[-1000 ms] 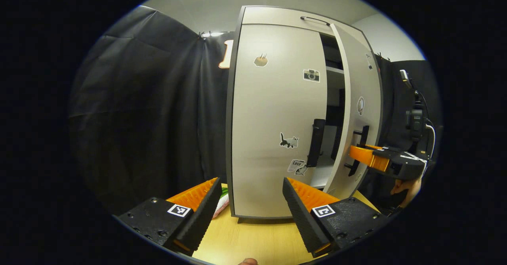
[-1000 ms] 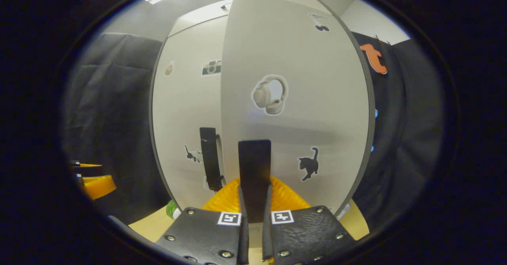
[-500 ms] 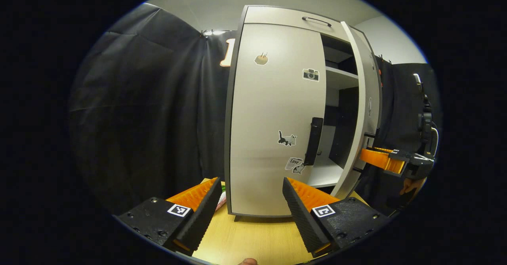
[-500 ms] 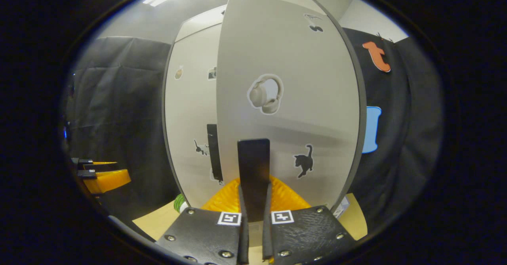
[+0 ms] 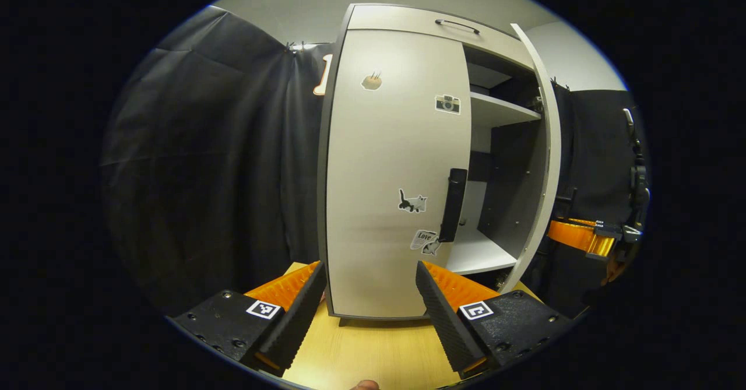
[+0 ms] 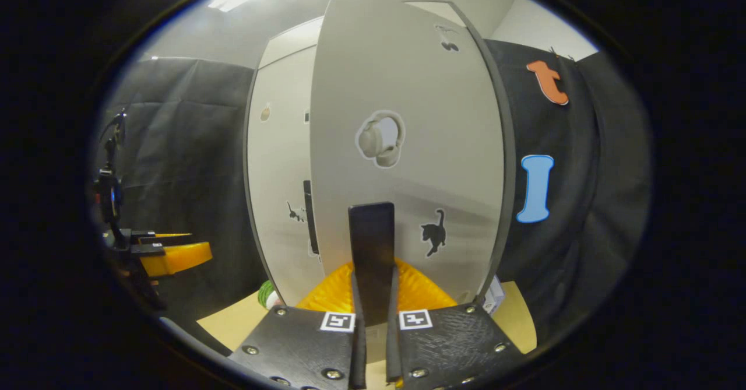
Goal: Open the right door of the double-door shoe cabinet with the right hand, and open the left door with the left hand.
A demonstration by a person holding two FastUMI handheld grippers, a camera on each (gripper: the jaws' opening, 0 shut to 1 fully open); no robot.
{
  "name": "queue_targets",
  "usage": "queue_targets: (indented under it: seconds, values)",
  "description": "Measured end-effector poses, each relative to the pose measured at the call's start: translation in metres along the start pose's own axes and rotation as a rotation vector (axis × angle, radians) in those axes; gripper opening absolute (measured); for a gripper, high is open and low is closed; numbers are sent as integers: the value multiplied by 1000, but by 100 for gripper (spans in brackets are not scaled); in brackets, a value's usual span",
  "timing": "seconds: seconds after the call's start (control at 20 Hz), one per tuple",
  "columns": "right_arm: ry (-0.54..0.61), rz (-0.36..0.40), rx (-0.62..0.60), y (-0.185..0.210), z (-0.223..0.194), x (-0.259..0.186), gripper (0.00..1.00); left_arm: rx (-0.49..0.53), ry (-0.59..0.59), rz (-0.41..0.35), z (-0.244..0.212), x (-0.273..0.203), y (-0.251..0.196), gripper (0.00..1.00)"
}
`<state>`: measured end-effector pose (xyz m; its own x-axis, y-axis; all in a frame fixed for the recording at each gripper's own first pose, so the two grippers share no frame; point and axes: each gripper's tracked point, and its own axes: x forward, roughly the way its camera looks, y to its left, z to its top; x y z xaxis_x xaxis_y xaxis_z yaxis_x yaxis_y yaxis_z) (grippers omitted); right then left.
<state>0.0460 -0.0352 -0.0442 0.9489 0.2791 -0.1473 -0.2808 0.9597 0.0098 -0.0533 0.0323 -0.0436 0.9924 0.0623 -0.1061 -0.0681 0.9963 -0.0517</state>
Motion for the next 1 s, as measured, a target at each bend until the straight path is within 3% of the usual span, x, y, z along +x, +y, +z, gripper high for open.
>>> queue_targets:
  seconds: [0.15,0.2,0.35,0.4,0.55,0.6,1.0]
  values:
    - [-3,-21,0,-5,0,-6,13,8,5,-26,-2,4,-8,96]
    - [-3,-32,-3,-7,0,-9,13,10,6,-35,-2,5,-11,92]
    - [-8,-70,1,-18,-1,-17,13,12,10,-64,-2,9,-20,96]
    - [-10,-83,6,-21,0,-21,13,13,10,-73,-3,10,-23,92]
    - [-12,-125,3,-28,-1,-28,13,16,16,-100,-4,13,-32,96]
    - [-13,-141,0,-31,-1,-30,13,20,18,-107,-5,13,-35,92]
    - [-14,-341,-32,-86,-10,-70,11,17,5,-137,-2,14,-46,96]
